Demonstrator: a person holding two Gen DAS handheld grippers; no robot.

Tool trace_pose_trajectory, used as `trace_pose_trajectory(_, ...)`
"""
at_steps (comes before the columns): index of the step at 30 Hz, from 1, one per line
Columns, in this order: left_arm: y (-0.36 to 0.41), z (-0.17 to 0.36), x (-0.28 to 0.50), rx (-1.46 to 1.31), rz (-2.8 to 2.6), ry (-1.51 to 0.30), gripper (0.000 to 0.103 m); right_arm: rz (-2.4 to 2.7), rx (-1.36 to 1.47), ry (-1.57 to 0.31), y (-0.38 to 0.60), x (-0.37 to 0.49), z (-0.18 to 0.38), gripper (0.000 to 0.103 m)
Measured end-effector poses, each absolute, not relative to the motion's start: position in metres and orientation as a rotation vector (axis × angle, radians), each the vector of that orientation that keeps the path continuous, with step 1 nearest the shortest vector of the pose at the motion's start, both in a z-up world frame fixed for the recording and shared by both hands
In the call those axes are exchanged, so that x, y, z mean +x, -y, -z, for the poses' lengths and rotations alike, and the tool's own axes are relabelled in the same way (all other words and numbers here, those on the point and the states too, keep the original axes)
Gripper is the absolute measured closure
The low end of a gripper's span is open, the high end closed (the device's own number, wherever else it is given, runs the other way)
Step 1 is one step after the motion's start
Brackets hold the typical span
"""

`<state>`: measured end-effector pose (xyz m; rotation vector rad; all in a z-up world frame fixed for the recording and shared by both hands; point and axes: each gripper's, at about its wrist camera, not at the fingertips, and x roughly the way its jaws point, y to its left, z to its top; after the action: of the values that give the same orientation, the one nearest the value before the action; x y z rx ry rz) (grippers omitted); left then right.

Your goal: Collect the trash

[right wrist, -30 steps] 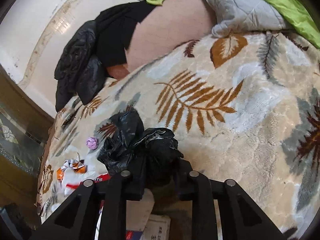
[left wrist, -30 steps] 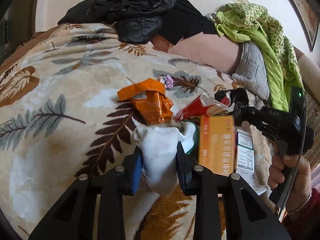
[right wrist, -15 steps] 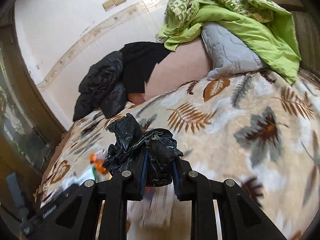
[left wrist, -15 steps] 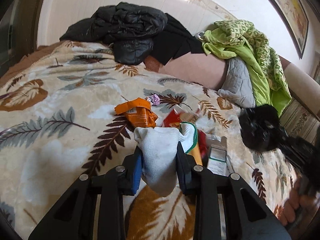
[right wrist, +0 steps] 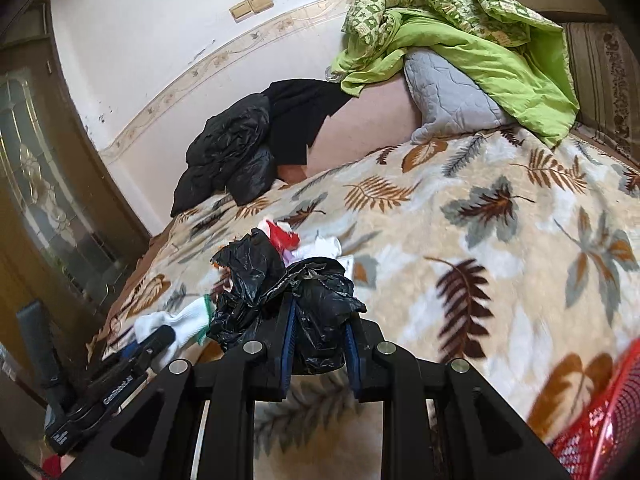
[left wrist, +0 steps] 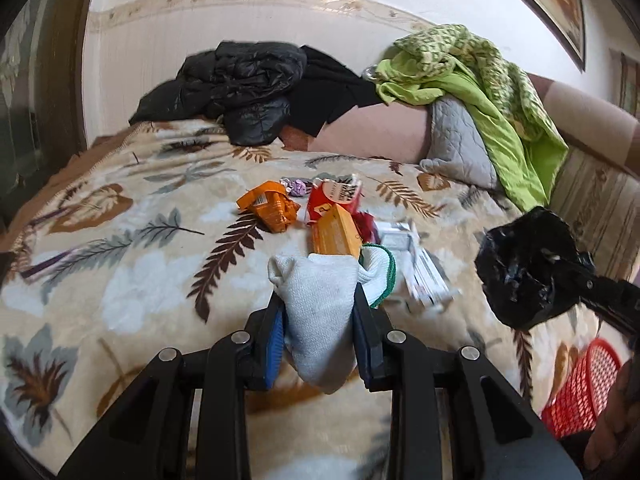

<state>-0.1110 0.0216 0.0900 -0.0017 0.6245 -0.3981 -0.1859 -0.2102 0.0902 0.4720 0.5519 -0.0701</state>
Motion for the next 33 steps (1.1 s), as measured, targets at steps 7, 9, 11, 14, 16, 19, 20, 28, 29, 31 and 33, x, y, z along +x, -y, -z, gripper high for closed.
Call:
trace_pose_trajectory(7, -0.010, -0.093, -0.148, 0.116, 0.381, -0.553, 0.074, 0.087, 0.500, -0.526, 0.220, -0.212, -0.091, 0.080)
trace_pose_trajectory(9, -0.008, -0.093, -0.151, 0.135, 0.374, -0.540, 0.074, 0.087, 0.503, -0.526, 0.220, -0.214, -0.090, 0.080)
trace_pose_trajectory(11, -0.004, -0.094, -0.152, 0.155, 0.363, -0.526, 0.074, 0.086, 0.501, -0.525, 0.220, -0.215, -0.091, 0.080)
trace_pose_trajectory(14, -0.003, -0.093, -0.152, 0.168, 0.358, -0.516, 0.074, 0.086, 0.491, -0.528, 0.219, -0.213, -0.091, 0.080)
trace_pose_trajectory(16, -0.003, -0.092, -0.151, 0.170, 0.355, -0.518, 0.074, 0.082, 0.489, -0.531, 0.219, -0.212, -0.090, 0.080)
trace_pose_trajectory(19, -0.003, -0.092, -0.149, 0.170, 0.344, -0.522, 0.074, 0.077, 0.487, -0.537, 0.216, -0.210, -0.090, 0.080)
trace_pose_trajectory(20, -0.004, -0.092, -0.147, 0.169, 0.338, -0.525, 0.074, 0.075, 0.485, -0.539, 0.215, -0.209, -0.090, 0.080)
trace_pose_trajectory(28, -0.016, -0.090, -0.133, 0.136, 0.273, -0.551, 0.074, 0.063, 0.484, -0.549, 0.210, -0.203, -0.089, 0.080)
trace_pose_trajectory(29, -0.018, -0.090, -0.132, 0.130, 0.267, -0.554, 0.074, 0.063, 0.484, -0.549, 0.209, -0.203, -0.089, 0.080)
trace_pose_trajectory(31, -0.023, -0.090, -0.129, 0.121, 0.244, -0.557, 0.074, 0.060, 0.487, -0.550, 0.208, -0.202, -0.088, 0.080)
trace_pose_trajectory(33, -0.027, -0.090, -0.128, 0.116, 0.227, -0.556, 0.074, 0.056, 0.487, -0.551, 0.207, -0.201, -0.088, 0.080)
